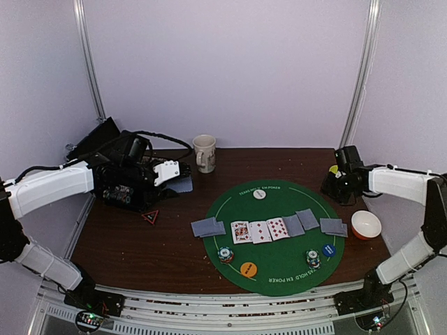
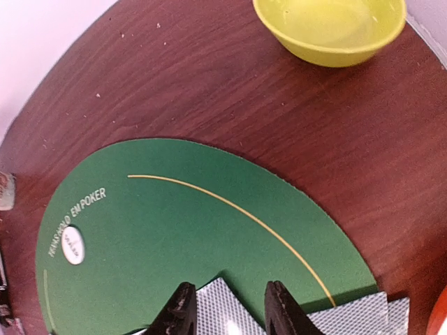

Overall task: Distribute texas hold em gaming equipment
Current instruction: Adjust the poker card in the small blind area.

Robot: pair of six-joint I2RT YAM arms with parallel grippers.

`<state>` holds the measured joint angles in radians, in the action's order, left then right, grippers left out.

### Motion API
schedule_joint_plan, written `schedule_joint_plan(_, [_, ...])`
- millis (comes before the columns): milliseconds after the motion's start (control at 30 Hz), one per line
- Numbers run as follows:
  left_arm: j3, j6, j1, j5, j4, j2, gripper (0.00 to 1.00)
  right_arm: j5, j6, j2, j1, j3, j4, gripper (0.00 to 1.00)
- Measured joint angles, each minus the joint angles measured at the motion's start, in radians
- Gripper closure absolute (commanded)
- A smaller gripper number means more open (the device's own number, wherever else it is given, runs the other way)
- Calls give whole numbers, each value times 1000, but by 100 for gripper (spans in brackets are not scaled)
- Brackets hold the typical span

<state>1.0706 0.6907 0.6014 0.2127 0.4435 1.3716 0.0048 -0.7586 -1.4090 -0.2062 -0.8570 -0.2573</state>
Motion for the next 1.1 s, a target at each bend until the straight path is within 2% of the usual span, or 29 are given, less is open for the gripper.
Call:
schedule_joint_plan(167, [-2, 0, 0, -1, 0, -10, 50, 18, 179, -186, 3, -143, -91, 65])
schedule_joint_plan(367, [-2, 0, 1, -1, 0, -10, 50, 25, 286, -291, -6, -154, -183, 65])
schedule_joint_plan(1100, [-3, 0, 1, -2, 0, -10, 50, 166, 345, -298, -99, -115, -253, 66])
